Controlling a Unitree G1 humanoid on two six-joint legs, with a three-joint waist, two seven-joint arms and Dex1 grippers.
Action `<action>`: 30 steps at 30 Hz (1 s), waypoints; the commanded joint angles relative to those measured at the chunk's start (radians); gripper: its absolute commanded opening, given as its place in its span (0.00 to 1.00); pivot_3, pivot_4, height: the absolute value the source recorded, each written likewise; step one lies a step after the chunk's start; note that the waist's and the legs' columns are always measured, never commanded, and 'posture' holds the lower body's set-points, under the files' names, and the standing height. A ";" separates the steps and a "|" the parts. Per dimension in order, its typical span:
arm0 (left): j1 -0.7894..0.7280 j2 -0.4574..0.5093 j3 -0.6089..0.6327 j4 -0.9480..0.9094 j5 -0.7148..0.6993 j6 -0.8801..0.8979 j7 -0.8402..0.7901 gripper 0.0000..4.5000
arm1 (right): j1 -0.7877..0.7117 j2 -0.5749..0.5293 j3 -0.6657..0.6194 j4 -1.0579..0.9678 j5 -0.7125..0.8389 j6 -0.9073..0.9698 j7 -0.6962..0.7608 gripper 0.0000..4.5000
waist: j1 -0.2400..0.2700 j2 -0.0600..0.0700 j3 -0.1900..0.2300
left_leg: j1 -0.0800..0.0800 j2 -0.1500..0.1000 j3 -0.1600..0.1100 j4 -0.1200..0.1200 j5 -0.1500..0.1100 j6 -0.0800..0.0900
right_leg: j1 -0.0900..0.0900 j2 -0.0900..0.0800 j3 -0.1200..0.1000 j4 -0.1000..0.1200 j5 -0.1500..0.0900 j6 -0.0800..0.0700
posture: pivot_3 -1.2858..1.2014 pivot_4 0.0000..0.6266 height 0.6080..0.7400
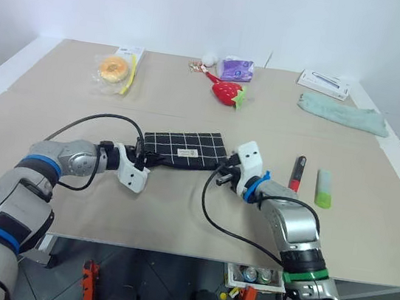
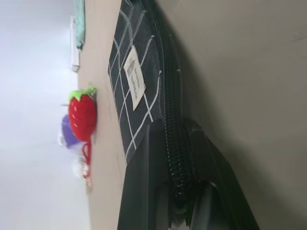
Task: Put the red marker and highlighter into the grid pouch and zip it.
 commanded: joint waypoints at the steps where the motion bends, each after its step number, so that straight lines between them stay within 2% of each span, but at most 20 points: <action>1: 0.061 -0.019 0.013 -0.046 -0.090 0.006 -0.134 0.01 | 0.004 -0.028 -0.093 -0.161 0.079 0.045 0.006 0.00 | 0.000 0.000 0.000 | -0.002 0.000 0.000 0.000 0.000 0.000 | -0.001 0.000 0.000 0.000 0.000 0.000 | 0.52 0.24 0.99; 3: 0.084 -0.019 0.026 -0.082 -0.128 0.024 -0.184 0.01 | 0.014 -0.054 -0.111 -0.196 0.101 0.100 0.009 0.00 | 0.000 0.000 0.000 | -0.006 0.000 -0.001 0.000 0.000 0.000 | -0.004 0.000 -0.001 0.000 0.000 0.001 | 0.52 0.24 0.99; 6: 0.116 -0.021 0.042 -0.143 -0.177 0.060 -0.260 0.00 | 0.033 -0.103 -0.112 -0.238 0.120 0.191 0.010 0.21 | 0.000 0.000 0.000 | -0.007 0.000 -0.001 0.000 -0.001 0.001 | -0.004 0.000 -0.001 0.000 -0.002 0.001 | 0.52 0.24 0.99; 11: 0.150 -0.020 0.053 -0.203 -0.210 0.106 -0.339 0.00 | 0.028 -0.136 -0.074 -0.194 0.088 0.264 -0.021 0.72 | -0.001 0.001 0.000 | -0.006 0.000 -0.001 0.000 -0.001 0.002 | -0.005 0.000 0.000 0.000 -0.002 0.000 | 0.52 0.24 0.99; 20: 0.180 -0.017 0.074 -0.263 -0.221 0.148 -0.384 0.00 | -0.004 -0.101 -0.026 -0.150 0.087 0.325 -0.049 0.72 | -0.002 0.001 0.000 | -0.006 0.000 -0.001 0.000 -0.001 0.002 | -0.005 0.000 0.000 0.000 -0.002 0.000 | 0.52 0.24 0.99; 23: 0.186 -0.018 0.079 -0.273 -0.223 0.157 -0.389 0.00 | -0.010 -0.094 -0.012 -0.139 0.083 0.327 -0.051 0.55 | -0.002 0.001 0.000 | -0.007 0.000 -0.001 0.000 -0.001 0.002 | -0.005 0.000 0.000 0.000 -0.003 0.000 | 0.52 0.24 0.99; 28: 0.188 -0.021 0.086 -0.284 -0.223 0.169 -0.396 0.00 | -0.019 -0.088 -0.004 -0.130 0.078 0.326 -0.057 0.04 | -0.002 0.001 0.000 | -0.006 0.000 -0.001 0.000 -0.002 0.002 | -0.005 0.000 0.000 0.000 -0.003 -0.001 | 0.52 0.24 0.99; 30: 0.184 -0.023 0.087 -0.285 -0.223 0.174 -0.396 0.00 | -0.022 -0.086 -0.007 -0.130 0.078 0.325 -0.058 0.01 | -0.002 0.001 0.000 | -0.006 0.000 -0.001 0.000 -0.002 0.003 | -0.005 0.000 0.000 0.000 -0.003 -0.001 | 0.52 0.24 0.99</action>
